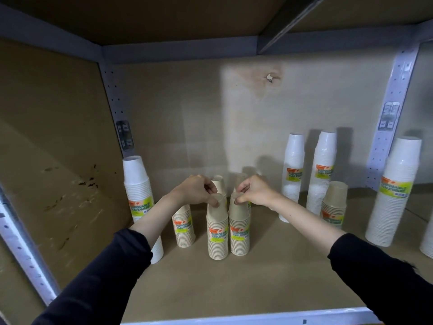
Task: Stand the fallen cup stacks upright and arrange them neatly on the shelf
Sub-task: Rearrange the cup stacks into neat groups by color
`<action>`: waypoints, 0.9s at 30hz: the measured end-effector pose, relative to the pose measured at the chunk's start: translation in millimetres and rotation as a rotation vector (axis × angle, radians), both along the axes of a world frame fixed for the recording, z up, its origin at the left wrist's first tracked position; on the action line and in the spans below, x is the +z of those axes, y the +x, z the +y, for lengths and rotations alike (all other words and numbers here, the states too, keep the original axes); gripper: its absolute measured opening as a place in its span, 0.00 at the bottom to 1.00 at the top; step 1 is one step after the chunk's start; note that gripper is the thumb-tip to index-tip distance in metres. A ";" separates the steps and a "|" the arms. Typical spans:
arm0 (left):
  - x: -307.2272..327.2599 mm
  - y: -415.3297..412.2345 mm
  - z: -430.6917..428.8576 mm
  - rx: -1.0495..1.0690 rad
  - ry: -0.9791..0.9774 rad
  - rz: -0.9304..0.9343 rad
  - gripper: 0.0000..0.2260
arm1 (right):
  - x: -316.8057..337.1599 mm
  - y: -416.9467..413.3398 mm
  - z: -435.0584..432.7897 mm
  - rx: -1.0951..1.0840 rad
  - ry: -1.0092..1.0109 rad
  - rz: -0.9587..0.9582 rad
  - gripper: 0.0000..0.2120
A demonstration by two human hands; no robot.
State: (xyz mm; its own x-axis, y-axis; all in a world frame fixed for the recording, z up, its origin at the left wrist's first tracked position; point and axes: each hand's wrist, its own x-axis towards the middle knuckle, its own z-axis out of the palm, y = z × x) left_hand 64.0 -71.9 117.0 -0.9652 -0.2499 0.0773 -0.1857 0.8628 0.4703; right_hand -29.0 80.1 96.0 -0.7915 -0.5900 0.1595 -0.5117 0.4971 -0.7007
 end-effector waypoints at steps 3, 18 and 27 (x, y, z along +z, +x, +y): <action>-2.8 -1.7 -3.2 -0.002 0.003 -0.006 0.14 | -0.8 -2.2 0.2 0.021 -0.001 -0.031 0.16; 1.3 -8.6 -11.3 -0.076 -0.037 -0.166 0.21 | -6.0 -4.1 0.7 0.082 -0.045 -0.046 0.16; 0.9 -11.8 -14.2 -0.097 -0.063 -0.148 0.20 | -10.3 -12.1 2.3 0.103 -0.007 -0.040 0.22</action>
